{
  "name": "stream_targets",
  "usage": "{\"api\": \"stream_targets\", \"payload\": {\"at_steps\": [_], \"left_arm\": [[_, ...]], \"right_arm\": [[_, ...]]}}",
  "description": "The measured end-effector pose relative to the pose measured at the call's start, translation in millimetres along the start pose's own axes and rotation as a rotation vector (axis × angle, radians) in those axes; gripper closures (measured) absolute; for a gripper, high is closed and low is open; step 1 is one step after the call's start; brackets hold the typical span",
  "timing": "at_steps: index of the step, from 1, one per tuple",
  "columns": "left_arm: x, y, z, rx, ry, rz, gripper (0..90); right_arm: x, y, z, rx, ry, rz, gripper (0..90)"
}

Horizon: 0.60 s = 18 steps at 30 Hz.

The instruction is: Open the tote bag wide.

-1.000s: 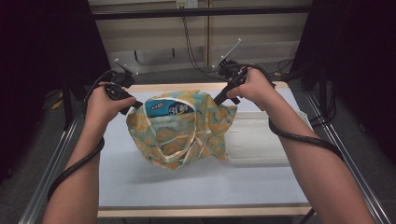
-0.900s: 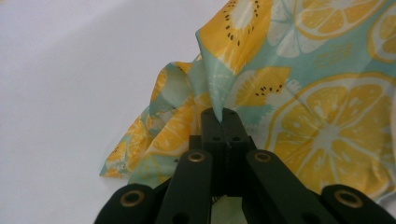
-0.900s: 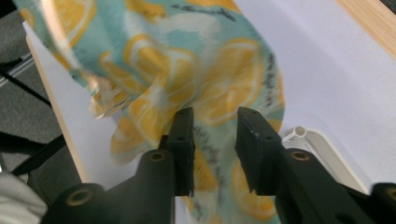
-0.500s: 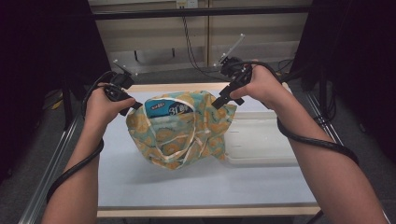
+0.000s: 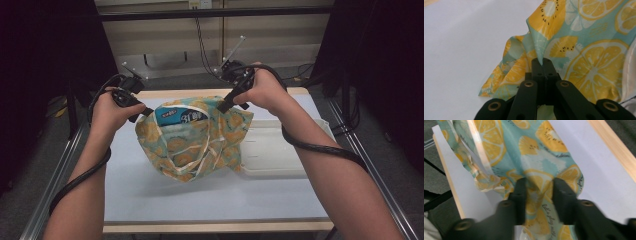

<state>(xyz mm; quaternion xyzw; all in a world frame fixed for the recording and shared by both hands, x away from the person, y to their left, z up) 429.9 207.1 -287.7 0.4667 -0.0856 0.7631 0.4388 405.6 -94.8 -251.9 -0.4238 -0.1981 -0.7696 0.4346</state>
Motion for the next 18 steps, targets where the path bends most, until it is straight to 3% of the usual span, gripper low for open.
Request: {"api": "stream_targets", "payload": {"at_steps": [2, 6, 10, 18], "left_arm": [[0.3, 0.2, -0.6, -0.002, -0.009, 0.003, 90.0], [0.8, 0.4, -1.7, -0.005, 0.001, 0.004, 90.0], [-0.1, 1.3, -1.7, 0.0, 0.003, 0.008, 90.0], [-2.5, 2.8, 0.5, -0.007, 0.0, 0.008, 90.0]], "right_arm": [[0.2, 1.1, 0.8, 0.01, -0.01, -0.002, 79.3], [6.5, 3.0, 2.3, -0.024, 0.007, 0.005, 87.2], [14.2, 4.9, 2.6, -0.039, 0.005, 0.02, 89.5], [25.9, 7.9, 11.0, -0.072, 0.055, 0.047, 90.0]]}}
Point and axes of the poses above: each handheld gripper's, and its own axes: x roughly backward along the jaws, z roughly out of its top, y roughly to its right, the point moved 1 cm from there along -x, roughly forward along the jaws, and after that the axes turned 5 degrees about y, right-handed, at the moved point
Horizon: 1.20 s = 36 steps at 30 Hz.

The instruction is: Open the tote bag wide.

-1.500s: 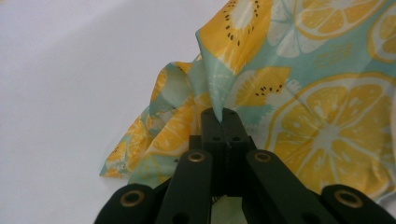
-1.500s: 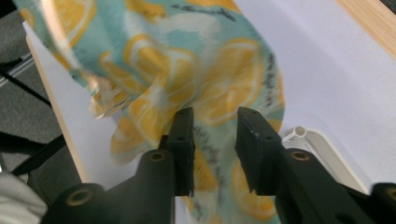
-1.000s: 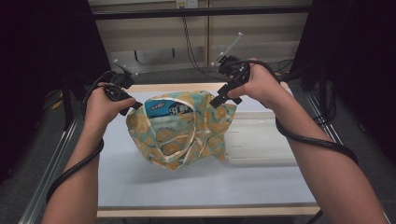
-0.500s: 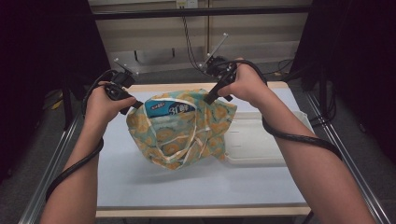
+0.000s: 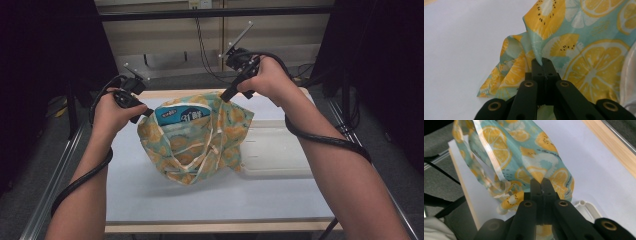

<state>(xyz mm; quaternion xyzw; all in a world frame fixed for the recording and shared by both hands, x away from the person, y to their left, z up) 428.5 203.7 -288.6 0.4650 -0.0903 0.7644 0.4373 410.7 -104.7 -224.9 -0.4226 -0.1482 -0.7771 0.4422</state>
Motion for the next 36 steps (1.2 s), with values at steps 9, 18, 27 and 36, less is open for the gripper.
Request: {"api": "stream_targets", "payload": {"at_steps": [9, 18, 27, 36], "left_arm": [[8.4, 1.3, -0.9, -0.012, 0.034, 0.035, 76.8], [33.5, 0.2, -10.7, -0.022, 0.112, 0.137, 36.8], [56.0, 8.5, -24.5, -0.023, 0.172, 0.116, 23.7], [38.1, 26.8, -21.5, -0.09, 0.159, 0.037, 27.8]], "right_arm": [[-4.1, 4.1, 9.0, -0.021, 0.032, -0.011, 90.0], [-22.2, 4.8, 0.0, -0.018, -0.01, -0.009, 90.0], [-24.2, 4.7, -3.1, -0.029, 0.003, -0.002, 90.0], [-24.6, 3.3, -2.9, -0.029, 0.002, -0.012, 90.0]]}}
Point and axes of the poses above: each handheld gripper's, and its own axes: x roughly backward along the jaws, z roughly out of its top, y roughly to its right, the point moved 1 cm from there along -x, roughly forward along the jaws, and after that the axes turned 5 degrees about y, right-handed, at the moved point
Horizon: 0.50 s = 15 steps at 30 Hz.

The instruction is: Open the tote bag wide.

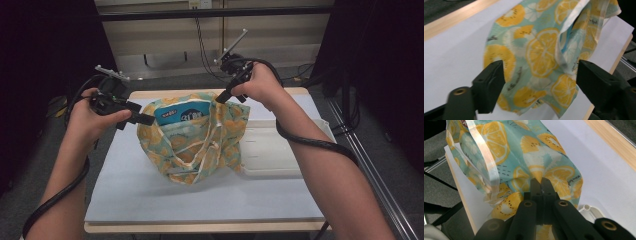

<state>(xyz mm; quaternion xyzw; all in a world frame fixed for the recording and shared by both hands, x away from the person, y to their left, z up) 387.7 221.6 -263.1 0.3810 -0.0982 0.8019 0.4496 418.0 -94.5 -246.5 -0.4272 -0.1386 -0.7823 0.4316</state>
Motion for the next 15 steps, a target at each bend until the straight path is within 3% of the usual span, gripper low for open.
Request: {"api": "stream_targets", "payload": {"at_steps": [3, 5, 8, 11, 12, 15], "left_arm": [[-7.9, 2.2, 0.3, -0.028, -0.036, -0.05, 50.8], [-10.3, 3.1, 1.0, -0.051, -0.063, -0.053, 68.2], [-7.3, 3.9, 3.2, -0.05, -0.068, -0.075, 84.8], [-0.7, 4.6, 6.6, -0.049, -0.084, -0.08, 89.2], [1.1, 6.0, 7.7, -0.032, -0.069, -0.078, 89.5], [10.7, 7.6, 13.1, -0.031, -0.044, -0.081, 89.9]], "right_arm": [[-0.2, 0.5, -0.5, -0.002, 0.004, -0.001, 90.0], [0.0, 1.3, -1.1, 0.001, 0.005, 0.0, 90.0], [0.0, 1.7, -2.5, -0.006, 0.001, 0.001, 90.0], [0.6, 2.6, -4.3, -0.004, 0.002, 0.001, 90.0], [0.9, 3.4, -5.3, 0.001, -0.003, 0.0, 90.0], [1.9, 4.1, -6.9, -0.006, -0.001, 0.001, 90.0]]}}
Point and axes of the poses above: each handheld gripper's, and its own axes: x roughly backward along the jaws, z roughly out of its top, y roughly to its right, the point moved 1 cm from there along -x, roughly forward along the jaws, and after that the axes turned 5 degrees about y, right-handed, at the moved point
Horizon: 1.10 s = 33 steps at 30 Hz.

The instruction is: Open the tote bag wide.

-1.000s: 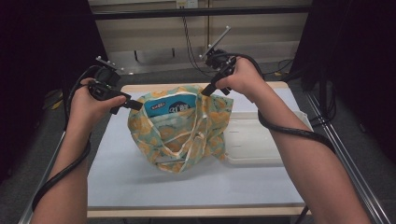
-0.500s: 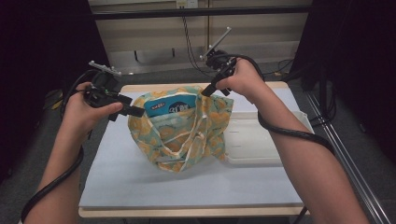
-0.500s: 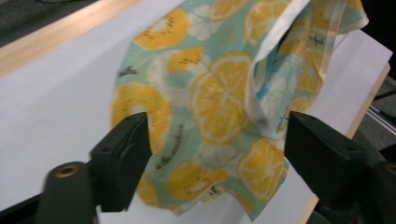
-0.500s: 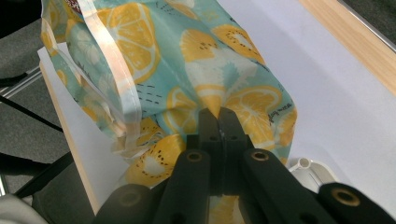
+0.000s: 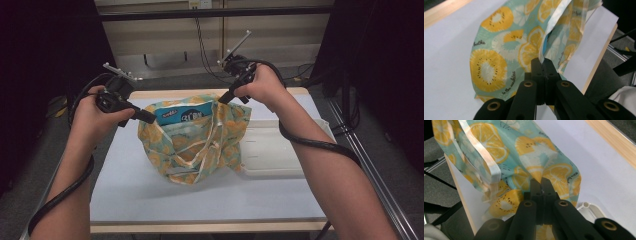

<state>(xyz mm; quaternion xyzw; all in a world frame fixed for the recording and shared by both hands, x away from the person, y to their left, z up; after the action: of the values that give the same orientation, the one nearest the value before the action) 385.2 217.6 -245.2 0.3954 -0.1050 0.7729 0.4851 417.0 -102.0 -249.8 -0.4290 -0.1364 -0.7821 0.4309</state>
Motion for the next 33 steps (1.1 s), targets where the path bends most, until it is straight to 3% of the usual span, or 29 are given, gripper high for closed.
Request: {"api": "stream_targets", "payload": {"at_steps": [4, 9, 12, 13, 17, 18, 19, 24, 27, 33], "left_arm": [[9.5, 4.3, 9.5, 0.004, 0.023, -0.008, 90.0], [15.5, 7.3, 30.2, 0.0, 0.079, 0.013, 90.0], [10.8, 5.7, 42.1, 0.012, 0.104, 0.035, 90.0], [6.9, 3.7, 45.8, 0.005, 0.089, 0.045, 90.0], [-10.3, -2.6, 51.9, 0.046, 0.106, 0.087, 90.0], [-14.1, -4.0, 52.2, 0.056, 0.097, 0.091, 90.0], [-15.6, -9.3, 52.3, 0.017, 0.045, 0.089, 90.0], [-32.3, -18.6, 48.2, 0.048, -0.009, 0.114, 90.0], [-39.0, -21.4, 43.9, 0.077, -0.013, 0.11, 90.0], [-45.5, -21.8, 40.1, 0.072, -0.033, 0.091, 90.0]], "right_arm": [[0.7, 0.8, -1.8, 0.005, -0.003, -0.006, 90.0], [0.1, 2.6, -3.6, -0.006, -0.006, -0.008, 90.0], [-1.8, 4.1, -5.9, -0.016, -0.012, -0.007, 90.0], [-2.3, 4.4, -6.3, -0.02, -0.013, -0.008, 90.0], [-4.6, 6.2, -7.9, -0.016, -0.025, -0.01, 90.0], [-5.6, 6.9, -8.5, -0.011, -0.034, -0.01, 90.0], [-6.4, 6.6, -8.8, -0.017, -0.035, -0.01, 90.0], [-11.2, 10.1, -15.1, -0.003, -0.067, -0.004, 90.0], [-14.4, 11.3, -19.1, -0.005, -0.072, -0.002, 88.4], [-11.7, 10.3, -20.8, 0.005, -0.083, -0.008, 83.4]]}}
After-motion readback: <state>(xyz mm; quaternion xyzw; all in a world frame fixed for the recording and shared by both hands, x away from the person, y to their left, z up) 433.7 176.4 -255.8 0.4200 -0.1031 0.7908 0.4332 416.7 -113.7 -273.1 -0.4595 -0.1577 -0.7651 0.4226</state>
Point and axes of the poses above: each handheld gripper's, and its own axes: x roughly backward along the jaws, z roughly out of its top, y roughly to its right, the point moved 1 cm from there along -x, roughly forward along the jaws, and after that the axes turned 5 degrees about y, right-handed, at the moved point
